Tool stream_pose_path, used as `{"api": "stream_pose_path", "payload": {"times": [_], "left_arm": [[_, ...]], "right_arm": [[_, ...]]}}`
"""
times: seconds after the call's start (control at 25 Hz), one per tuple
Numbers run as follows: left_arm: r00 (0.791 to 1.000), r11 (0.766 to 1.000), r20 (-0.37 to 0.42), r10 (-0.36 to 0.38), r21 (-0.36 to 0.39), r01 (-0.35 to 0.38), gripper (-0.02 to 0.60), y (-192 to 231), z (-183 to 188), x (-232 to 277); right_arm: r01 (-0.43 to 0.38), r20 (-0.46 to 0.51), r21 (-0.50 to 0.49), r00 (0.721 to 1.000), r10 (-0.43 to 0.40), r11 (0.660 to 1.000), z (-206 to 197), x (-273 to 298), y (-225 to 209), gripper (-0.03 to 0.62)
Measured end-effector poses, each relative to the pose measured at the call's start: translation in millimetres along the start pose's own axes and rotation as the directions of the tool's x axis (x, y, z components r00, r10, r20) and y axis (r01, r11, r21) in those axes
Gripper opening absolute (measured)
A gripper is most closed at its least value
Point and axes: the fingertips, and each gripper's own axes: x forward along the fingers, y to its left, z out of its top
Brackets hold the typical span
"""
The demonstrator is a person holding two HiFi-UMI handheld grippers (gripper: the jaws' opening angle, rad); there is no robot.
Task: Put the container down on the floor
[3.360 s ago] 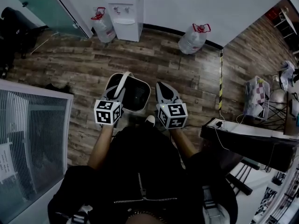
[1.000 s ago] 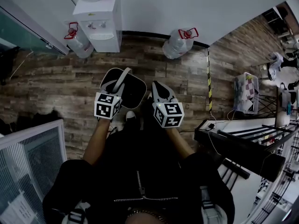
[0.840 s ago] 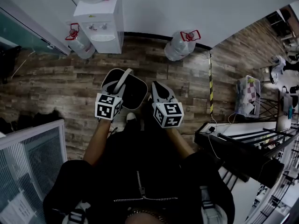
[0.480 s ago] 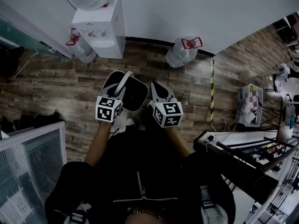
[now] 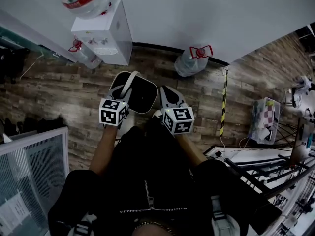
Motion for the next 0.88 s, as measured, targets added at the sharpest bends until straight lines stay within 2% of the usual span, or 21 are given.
{"api": "stream_pose_path", "payload": {"times": [0.24, 0.52, 0.88], "left_arm": [[1.000, 1.000, 0.003, -0.004, -0.025, 0.004, 0.083, -16.3, 19.8, 25.6], [1.000, 1.000, 0.003, -0.023, -0.018, 0.023, 0.084, -22.2, 42.8, 57.0], [0.999, 0.999, 0.021, -0.044, -0.025, 0.044, 0.084, -9.2, 71.7, 94.3]], "right_arm": [[0.011, 0.007, 0.025, 1.000, -0.011, 1.000, 2.7, -2.9, -33.6, 0.011], [0.033, 0.004, 0.039, 0.999, -0.033, 0.999, 9.4, 2.5, -61.3, 0.011], [0.052, -0.006, 0.022, 0.999, -0.052, 0.998, 27.1, 28.3, -83.6, 0.011]]}}
